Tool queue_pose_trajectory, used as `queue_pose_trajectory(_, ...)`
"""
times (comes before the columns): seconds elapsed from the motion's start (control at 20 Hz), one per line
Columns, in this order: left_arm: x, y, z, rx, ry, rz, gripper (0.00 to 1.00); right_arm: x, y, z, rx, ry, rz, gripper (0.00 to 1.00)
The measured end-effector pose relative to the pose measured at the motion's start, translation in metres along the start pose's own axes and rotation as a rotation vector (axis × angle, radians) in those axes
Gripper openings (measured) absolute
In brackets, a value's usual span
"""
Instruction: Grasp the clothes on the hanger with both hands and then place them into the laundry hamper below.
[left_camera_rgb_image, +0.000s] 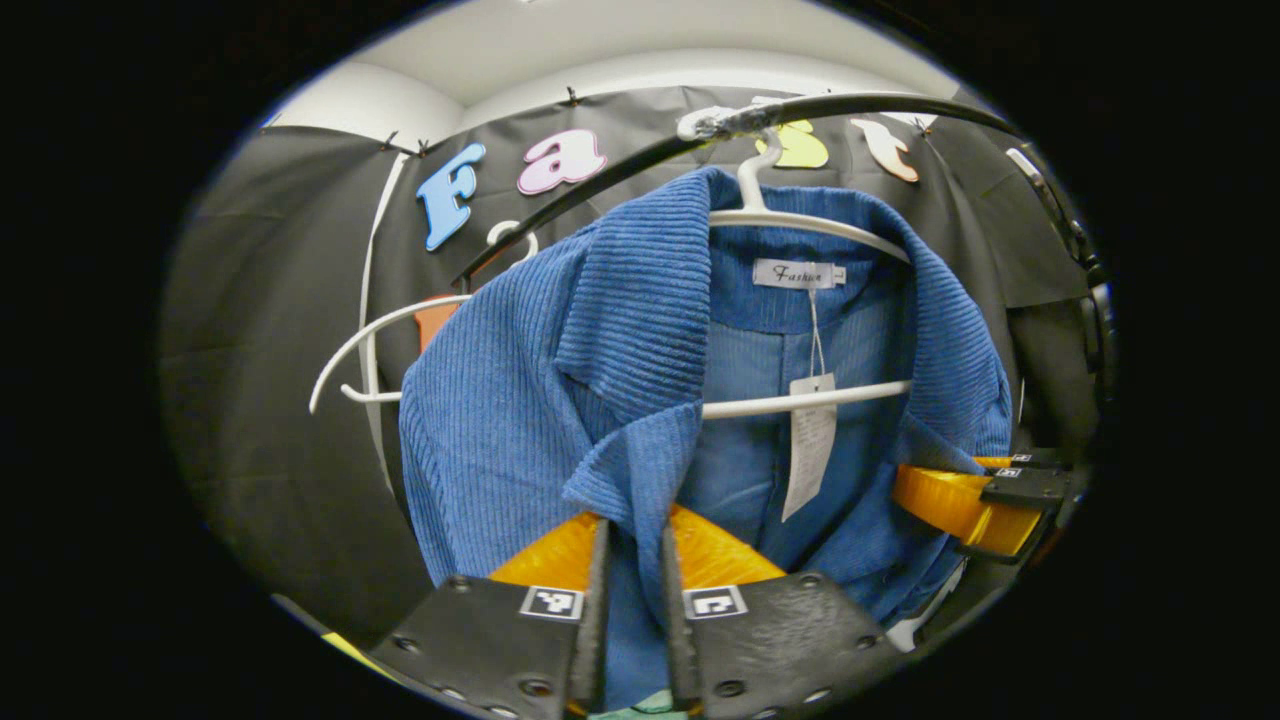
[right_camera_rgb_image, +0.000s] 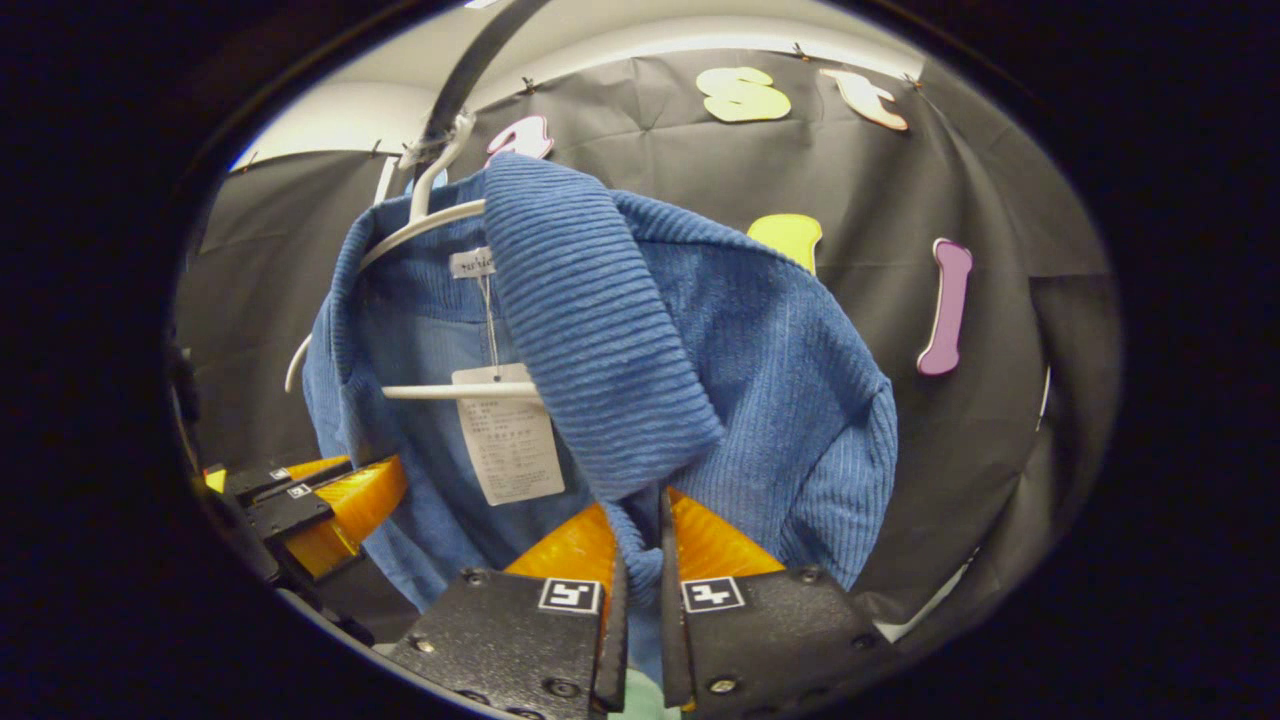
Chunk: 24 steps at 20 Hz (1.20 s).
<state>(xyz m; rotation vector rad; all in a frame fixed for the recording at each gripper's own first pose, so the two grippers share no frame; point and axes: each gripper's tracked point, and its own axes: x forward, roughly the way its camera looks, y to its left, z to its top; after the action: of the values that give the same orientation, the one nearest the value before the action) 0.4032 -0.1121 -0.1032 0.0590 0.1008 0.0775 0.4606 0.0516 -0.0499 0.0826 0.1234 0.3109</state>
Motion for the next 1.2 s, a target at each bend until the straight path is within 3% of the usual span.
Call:
queue_pose_trajectory(0.1, 0.003, 0.0, 0.0, 0.019, 0.003, 0.002, 0.05, -0.003, -0.001, -0.001, 0.025, 0.004, 0.058, 0.13)
queue_pose_trajectory(0.25, -0.003, 0.005, 0.001, 0.041, -0.004, 0.001, 0.05, -0.009, 0.0, -0.007, 0.077, 0.022, 0.131, 0.08)
queue_pose_trajectory(0.3, -0.006, 0.008, 0.001, 0.042, -0.002, 0.007, 0.0, -0.012, -0.002, -0.007, 0.096, 0.024, 0.156, 0.07)
queue_pose_trajectory(0.35, -0.009, 0.015, 0.002, 0.048, -0.003, 0.021, 0.05, -0.014, -0.006, -0.004, 0.105, 0.017, 0.163, 0.06)
queue_pose_trajectory(0.45, -0.01, 0.027, 0.003, 0.064, -0.006, 0.046, 0.0, -0.022, -0.011, 0.002, 0.123, 0.007, 0.199, 0.06)
queue_pose_trajectory(0.5, -0.011, 0.031, 0.004, 0.064, -0.007, 0.058, 0.05, -0.024, -0.011, 0.004, 0.141, 0.005, 0.221, 0.06)
queue_pose_trajectory(0.55, -0.011, 0.034, 0.007, 0.058, -0.007, 0.064, 0.0, -0.027, -0.01, 0.006, 0.164, 0.005, 0.241, 0.05)
queue_pose_trajectory(0.7, -0.012, 0.043, 0.016, 0.042, -0.016, 0.082, 0.0, -0.032, -0.01, 0.015, 0.208, -0.002, 0.288, 0.05)
queue_pose_trajectory(0.85, -0.012, 0.049, 0.025, 0.035, -0.03, 0.095, 0.0, -0.039, -0.01, 0.03, 0.17, -0.02, 0.31, 0.05)
queue_pose_trajectory(0.95, -0.011, 0.053, 0.028, 0.027, -0.031, 0.1, 0.0, -0.036, -0.02, 0.035, 0.132, -0.031, 0.278, 0.05)
queue_pose_trajectory(1.1, -0.011, 0.062, 0.039, 0.008, -0.049, 0.114, 0.0, -0.039, -0.023, 0.049, 0.174, -0.053, 0.302, 0.06)
queue_pose_trajectory(1.2, -0.01, 0.07, 0.045, 0.001, -0.055, 0.124, 0.05, -0.04, -0.034, 0.059, 0.171, -0.07, 0.284, 0.05)
